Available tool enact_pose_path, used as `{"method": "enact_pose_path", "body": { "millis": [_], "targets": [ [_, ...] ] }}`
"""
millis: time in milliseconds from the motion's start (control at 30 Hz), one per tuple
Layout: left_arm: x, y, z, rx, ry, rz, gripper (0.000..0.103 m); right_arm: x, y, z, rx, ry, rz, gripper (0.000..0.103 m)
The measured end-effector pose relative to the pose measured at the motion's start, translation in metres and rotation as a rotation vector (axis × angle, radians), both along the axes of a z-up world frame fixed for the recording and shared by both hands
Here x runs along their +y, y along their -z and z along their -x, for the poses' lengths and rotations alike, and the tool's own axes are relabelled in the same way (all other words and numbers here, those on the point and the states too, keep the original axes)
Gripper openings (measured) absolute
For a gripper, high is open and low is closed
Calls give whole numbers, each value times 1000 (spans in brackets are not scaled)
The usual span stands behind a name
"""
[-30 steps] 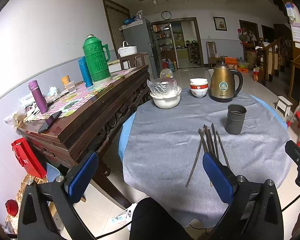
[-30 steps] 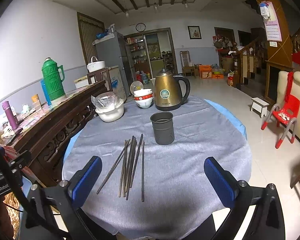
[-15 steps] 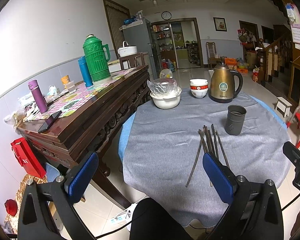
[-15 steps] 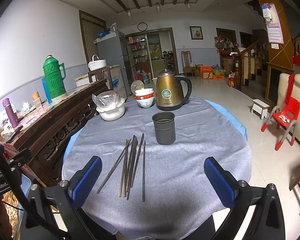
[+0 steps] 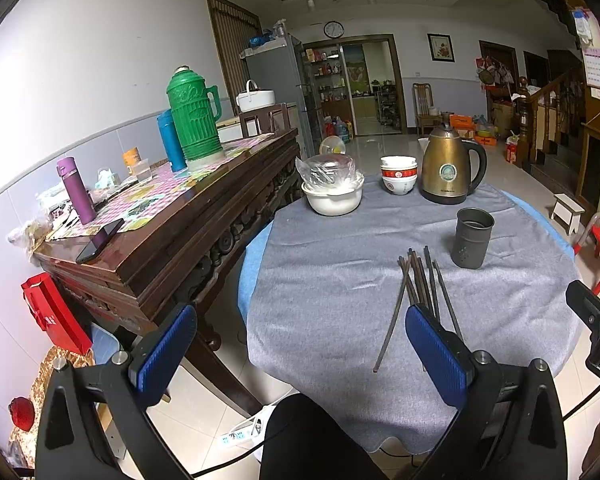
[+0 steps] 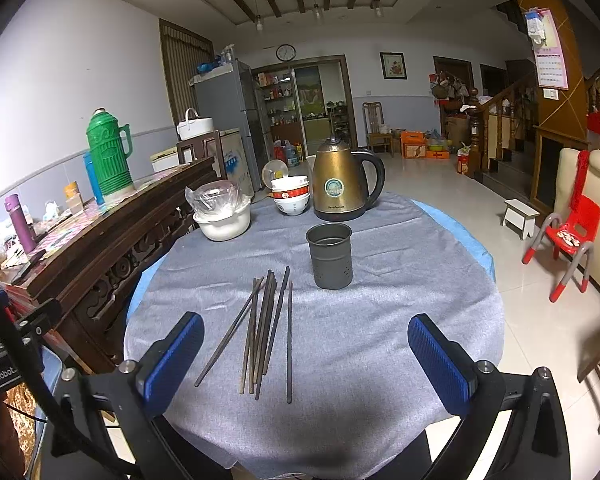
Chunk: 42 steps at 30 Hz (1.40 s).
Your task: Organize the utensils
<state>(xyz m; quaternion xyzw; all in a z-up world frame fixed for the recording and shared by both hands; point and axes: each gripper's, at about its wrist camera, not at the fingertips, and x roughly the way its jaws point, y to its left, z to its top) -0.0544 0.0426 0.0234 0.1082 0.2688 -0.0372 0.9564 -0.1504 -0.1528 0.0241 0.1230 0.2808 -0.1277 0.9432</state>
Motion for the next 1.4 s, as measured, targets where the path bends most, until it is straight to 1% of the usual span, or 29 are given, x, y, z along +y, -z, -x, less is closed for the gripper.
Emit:
{"method": "enact_pose_path", "body": {
  "millis": [300, 500, 700, 933, 1033, 1067, 1100, 1133, 1167, 1200, 1233, 1267, 1333, 1367, 1400],
  "targets": [
    [2, 1, -1, 4, -4, 4, 103, 1, 0, 0, 1, -4, 5, 103],
    [4, 3, -5, 6, -11, 5, 103, 5, -1, -8, 16, -24, 16, 103],
    [1, 5, -19, 18, -21, 2, 103, -1, -4, -19, 25, -18, 4, 103],
    [-4, 9, -39, 52, -33, 1, 103, -8, -3, -34, 39, -23, -4, 103],
    [-6, 14, -50, 70, -23, 5, 103, -8, 2, -45, 56, -33, -8, 103],
    [-7, 18, -58, 92, -2, 13, 103, -10, 5, -51, 63, -43, -11, 103],
    [-9, 24, -68, 132, 34, 35, 103, -12, 9, -54, 70, -50, -15, 102],
    [-11, 32, -81, 182, 74, 58, 103, -15, 15, -62, 85, -62, -22, 98],
    [-14, 39, -91, 223, 102, 70, 103, -22, 25, -73, 117, -73, -37, 90],
    [-18, 48, -104, 267, 135, 79, 103, -27, 35, -83, 150, -87, -61, 85],
    [-23, 61, -121, 328, 184, 93, 103, -33, 45, -93, 181, -104, -91, 72],
    [-28, 70, -131, 364, 213, 100, 103, -42, 59, -108, 225, -126, -144, 60],
    [-42, 95, -161, 463, 288, 114, 103, -55, 86, -134, 304, -148, -226, 51],
    [-47, 105, -171, 495, 302, 119, 103, -58, 97, -146, 327, -153, -239, 45],
    [-51, 114, -181, 525, 303, 122, 101, -60, 106, -156, 344, -157, -239, 42]
  ]
}}
